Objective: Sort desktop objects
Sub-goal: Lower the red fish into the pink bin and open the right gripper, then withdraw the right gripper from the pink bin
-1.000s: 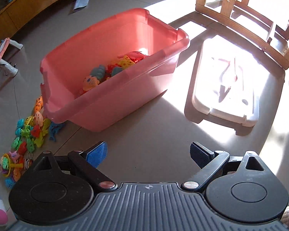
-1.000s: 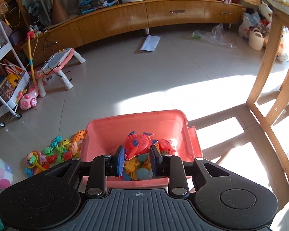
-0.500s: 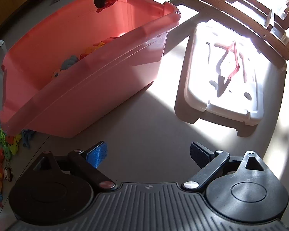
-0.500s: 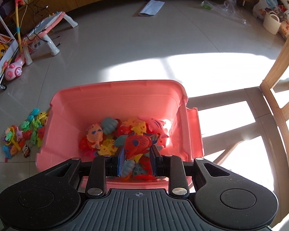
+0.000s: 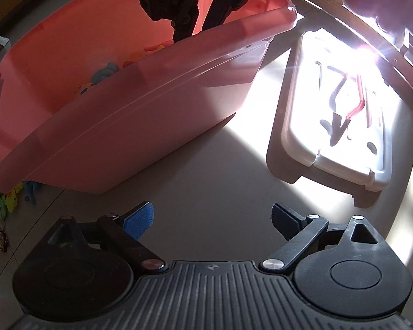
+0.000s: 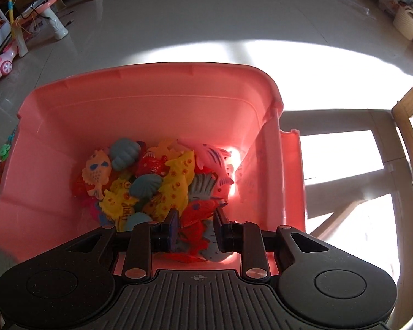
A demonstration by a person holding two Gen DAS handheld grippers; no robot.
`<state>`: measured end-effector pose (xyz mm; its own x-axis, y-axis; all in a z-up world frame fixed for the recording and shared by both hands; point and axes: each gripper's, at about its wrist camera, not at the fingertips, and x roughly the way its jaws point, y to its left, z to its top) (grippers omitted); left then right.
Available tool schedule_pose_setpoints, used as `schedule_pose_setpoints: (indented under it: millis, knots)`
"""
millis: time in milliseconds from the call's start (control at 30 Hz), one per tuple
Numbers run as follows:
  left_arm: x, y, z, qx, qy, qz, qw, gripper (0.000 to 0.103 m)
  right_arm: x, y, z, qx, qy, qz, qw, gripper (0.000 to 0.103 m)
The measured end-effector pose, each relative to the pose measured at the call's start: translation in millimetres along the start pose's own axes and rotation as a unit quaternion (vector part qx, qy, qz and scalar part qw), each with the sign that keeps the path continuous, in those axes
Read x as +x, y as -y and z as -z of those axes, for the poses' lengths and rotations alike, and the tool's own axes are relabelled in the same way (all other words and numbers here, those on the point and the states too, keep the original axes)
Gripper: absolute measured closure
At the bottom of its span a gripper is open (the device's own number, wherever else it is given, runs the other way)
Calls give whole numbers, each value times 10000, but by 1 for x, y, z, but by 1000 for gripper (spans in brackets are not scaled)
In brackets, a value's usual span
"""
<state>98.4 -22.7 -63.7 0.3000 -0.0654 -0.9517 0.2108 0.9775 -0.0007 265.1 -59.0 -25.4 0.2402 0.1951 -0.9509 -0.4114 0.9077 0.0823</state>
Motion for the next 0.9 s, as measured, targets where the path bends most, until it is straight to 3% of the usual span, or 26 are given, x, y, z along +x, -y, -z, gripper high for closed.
schedule_pose_setpoints:
  millis: [567, 767, 900]
  knots:
    - [-1, -13, -2, -175, 5, 3, 9998, 8, 25, -25, -2, 4, -312, -4, 9995, 79]
    - [-8, -18, -3, -227, 40, -17, 9997, 8, 11, -27, 2, 60, -221, -19, 9997, 71]
    - [-20, -23, -4, -327, 90, 25, 9994, 8, -9, -31, 8, 74, -40, -7, 10000, 57]
